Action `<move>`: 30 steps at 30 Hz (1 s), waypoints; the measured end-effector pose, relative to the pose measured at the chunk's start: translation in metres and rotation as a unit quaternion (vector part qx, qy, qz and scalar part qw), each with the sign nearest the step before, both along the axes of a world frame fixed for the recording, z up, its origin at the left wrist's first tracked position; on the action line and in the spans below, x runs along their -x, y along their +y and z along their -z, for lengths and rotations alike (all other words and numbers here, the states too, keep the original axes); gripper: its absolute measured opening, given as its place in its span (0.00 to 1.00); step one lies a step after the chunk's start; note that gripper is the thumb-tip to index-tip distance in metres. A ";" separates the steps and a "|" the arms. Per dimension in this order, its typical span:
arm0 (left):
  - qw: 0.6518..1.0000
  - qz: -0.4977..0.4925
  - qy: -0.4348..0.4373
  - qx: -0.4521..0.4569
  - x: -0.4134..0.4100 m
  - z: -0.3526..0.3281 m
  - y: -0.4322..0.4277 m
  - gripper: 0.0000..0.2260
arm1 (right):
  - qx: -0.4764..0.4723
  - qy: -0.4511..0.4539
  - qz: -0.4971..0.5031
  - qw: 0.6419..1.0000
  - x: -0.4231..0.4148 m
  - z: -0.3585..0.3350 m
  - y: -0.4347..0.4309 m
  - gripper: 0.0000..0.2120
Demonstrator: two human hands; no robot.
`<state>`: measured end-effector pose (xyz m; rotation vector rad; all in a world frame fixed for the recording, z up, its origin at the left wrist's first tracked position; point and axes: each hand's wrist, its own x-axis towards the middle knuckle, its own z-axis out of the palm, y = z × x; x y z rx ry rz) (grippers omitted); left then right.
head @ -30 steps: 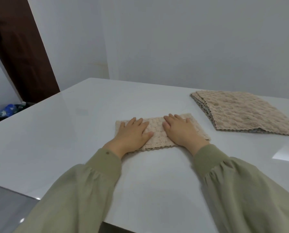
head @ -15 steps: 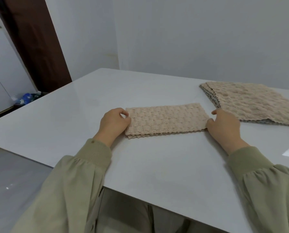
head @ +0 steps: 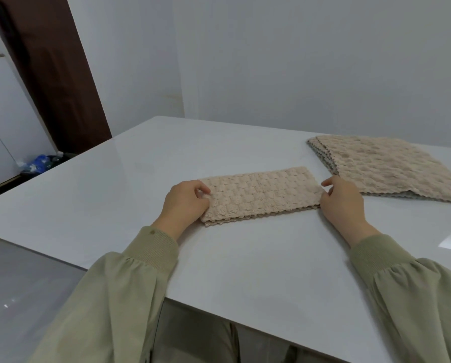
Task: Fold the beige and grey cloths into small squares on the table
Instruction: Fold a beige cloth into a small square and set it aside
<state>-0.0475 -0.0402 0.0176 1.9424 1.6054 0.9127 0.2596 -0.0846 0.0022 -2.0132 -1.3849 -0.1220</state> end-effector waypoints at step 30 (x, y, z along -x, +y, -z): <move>0.954 0.057 0.213 -0.202 -0.063 -0.011 0.001 0.15 | -0.159 -0.107 -0.085 0.978 0.038 -0.013 0.016 0.16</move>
